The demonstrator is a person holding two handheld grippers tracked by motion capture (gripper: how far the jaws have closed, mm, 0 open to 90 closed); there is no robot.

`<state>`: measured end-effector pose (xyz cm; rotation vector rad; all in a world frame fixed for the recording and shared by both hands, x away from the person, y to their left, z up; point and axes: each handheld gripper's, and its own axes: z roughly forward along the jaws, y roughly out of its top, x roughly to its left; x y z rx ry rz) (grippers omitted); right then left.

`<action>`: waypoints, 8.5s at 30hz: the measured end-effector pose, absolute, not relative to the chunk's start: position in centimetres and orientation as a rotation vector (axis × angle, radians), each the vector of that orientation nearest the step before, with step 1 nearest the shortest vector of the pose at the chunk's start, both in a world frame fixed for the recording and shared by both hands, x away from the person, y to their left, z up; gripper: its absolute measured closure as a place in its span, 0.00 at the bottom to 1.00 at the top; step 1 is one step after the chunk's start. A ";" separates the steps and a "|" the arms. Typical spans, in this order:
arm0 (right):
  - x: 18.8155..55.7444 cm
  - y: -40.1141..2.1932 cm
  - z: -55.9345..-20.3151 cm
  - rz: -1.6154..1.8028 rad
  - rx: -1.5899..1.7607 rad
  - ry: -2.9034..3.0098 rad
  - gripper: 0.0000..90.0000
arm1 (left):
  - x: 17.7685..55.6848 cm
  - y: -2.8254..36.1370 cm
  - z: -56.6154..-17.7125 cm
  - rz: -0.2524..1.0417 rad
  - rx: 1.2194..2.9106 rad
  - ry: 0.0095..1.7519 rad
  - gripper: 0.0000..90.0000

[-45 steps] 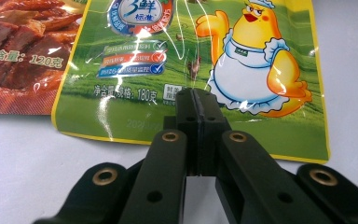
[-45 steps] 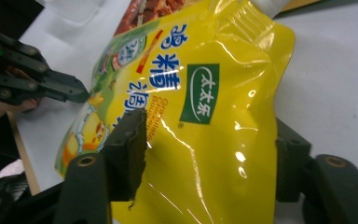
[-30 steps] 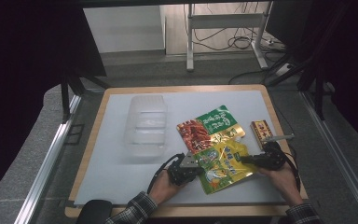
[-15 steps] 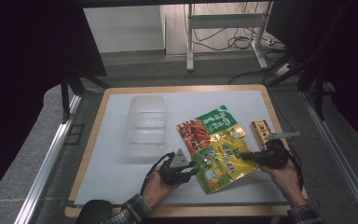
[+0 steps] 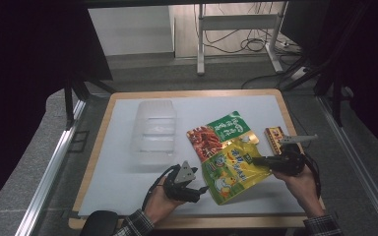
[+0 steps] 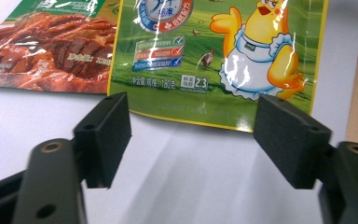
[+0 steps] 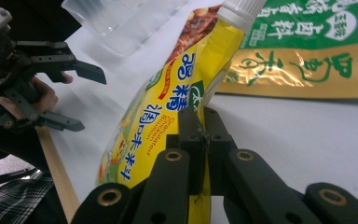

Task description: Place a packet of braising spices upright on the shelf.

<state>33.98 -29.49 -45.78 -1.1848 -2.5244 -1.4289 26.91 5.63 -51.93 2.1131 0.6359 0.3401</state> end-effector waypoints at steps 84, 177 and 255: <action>41.6 -19.8 -34.8 -1.572 -0.828 -2.760 0.99 | 22.9 11.5 -52.2 0.420 2.011 0.735 0.00; 53.4 -4.7 -33.4 -1.689 -0.619 -2.693 0.99 | 22.6 10.7 -52.3 0.359 2.049 0.666 0.00; 53.5 0.3 -37.6 -1.506 -0.633 -2.941 0.27 | 22.5 10.3 -52.6 0.341 2.078 0.638 0.00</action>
